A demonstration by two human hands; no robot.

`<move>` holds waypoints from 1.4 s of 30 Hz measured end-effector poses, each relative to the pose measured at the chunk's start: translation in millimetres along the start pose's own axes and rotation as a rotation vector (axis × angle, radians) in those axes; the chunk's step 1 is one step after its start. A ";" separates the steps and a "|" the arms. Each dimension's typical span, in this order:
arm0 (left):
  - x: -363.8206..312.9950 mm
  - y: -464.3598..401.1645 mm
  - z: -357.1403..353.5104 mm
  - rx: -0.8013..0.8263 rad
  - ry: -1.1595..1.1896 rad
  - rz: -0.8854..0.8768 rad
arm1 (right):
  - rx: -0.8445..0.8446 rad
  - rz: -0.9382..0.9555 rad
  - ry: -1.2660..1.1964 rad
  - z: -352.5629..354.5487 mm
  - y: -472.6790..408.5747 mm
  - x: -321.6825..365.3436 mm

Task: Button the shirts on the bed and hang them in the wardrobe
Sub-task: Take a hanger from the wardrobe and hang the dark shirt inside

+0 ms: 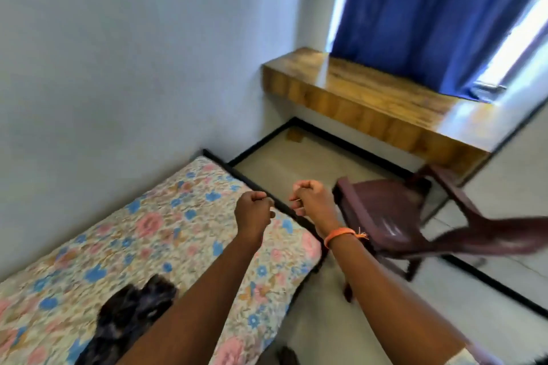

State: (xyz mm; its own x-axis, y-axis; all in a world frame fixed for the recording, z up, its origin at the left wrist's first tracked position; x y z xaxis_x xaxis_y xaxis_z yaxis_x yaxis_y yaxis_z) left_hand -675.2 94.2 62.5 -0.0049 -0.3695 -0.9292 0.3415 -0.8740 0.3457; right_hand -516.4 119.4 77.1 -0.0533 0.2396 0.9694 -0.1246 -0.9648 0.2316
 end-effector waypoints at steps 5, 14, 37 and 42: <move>-30.3 49.0 -146.6 0.308 -0.016 -0.092 | -0.382 0.055 -0.115 168.1 20.6 6.8; -46.2 136.6 -377.8 0.571 -0.119 -0.170 | -0.712 0.068 -0.168 405.2 48.8 -1.8; -163.8 243.8 -866.5 0.797 -0.063 -0.360 | -1.004 0.221 -0.206 871.3 -60.8 65.7; -186.5 248.1 -977.8 0.852 -0.060 -0.359 | -1.116 0.213 -0.146 961.2 -104.0 82.6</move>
State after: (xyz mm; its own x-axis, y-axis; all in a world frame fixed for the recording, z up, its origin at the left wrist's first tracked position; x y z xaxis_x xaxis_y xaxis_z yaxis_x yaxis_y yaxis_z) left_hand 329.4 255.0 194.0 -0.0335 -0.0270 -0.9991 -0.4963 -0.8672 0.0400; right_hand 444.4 135.3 211.2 -0.0727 -0.0022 0.9974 -0.9406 -0.3323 -0.0693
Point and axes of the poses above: each hand's wrist, its own y-axis away from the middle knuckle, its own z-axis out of the back of the hand, x = y × z, the point moved 5 cm from there along -y, towards the middle knuckle, and after that the axes turned 4 degrees about -y, right-handed, at the moved point
